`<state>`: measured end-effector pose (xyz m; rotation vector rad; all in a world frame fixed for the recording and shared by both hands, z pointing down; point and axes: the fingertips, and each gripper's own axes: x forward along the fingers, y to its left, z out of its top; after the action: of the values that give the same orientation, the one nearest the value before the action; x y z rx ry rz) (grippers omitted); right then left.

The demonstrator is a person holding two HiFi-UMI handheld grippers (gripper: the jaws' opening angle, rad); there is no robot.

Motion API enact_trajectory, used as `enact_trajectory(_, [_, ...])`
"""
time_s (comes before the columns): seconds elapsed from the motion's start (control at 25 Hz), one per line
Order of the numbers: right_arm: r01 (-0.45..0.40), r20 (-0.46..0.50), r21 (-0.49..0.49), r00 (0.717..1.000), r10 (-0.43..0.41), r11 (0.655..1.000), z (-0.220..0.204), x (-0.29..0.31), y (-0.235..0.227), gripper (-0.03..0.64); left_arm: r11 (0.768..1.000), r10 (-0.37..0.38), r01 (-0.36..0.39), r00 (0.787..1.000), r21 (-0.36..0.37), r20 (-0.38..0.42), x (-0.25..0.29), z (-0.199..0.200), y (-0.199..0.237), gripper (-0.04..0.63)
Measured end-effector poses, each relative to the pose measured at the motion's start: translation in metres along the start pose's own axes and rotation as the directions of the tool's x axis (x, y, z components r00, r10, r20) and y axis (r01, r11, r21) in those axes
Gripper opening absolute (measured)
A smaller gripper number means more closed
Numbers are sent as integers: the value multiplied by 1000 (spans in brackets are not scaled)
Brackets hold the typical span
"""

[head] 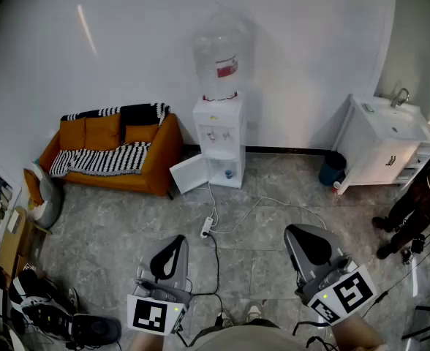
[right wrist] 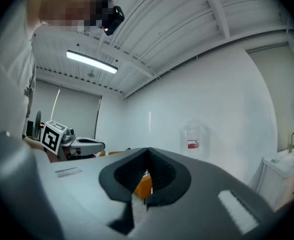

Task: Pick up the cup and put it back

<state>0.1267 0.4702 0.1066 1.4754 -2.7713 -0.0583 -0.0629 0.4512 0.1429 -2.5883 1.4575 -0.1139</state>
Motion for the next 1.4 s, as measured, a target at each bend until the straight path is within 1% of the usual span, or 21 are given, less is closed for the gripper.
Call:
enact_trajectory(0.32, [10,6,21,1000,-10,1000,-5,-5,-5,3,1000,8,-8,1000,-10,-1,2,0,-4,2])
enact_trajectory(0.56, [3,-10,18,1000,-3,1000,-13,-13,-12,3,1000,18,-18,1000,-4,7,2,1,-16,2])
enact_trajectory(0.72, [28,14,53,999,-28,998,-9,-19,-23,5,1000,27,-27,1000,-6,-7,5,0,-20,2])
enact_trajectory(0.84, [37,37,77,999,-40,996,-7,-22,-37,166,999,35,-35,999,-6,-12,11,1,-25,2])
enact_trajectory(0.88, [38,38,77,998,-41,996,-8,-23,-41,207,999,38,-38,999,-4,-14,14,1,-27,2])
enact_trajectory(0.92, [37,37,75,999,-40,997,-9,-24,-45,230,999,42,-42,999,-1,-15,15,1,-29,2])
enact_trajectory(1.2, [4,16,78,1000,-5,997,-18,-34,-63,239,998,70,-70,997,2,-18,29,1,-43,2])
enact_trajectory(1.4, [-4,4,83,1000,3,997,-27,-34,-75,239,997,72,-72,997,-1,-30,37,-4,-52,2])
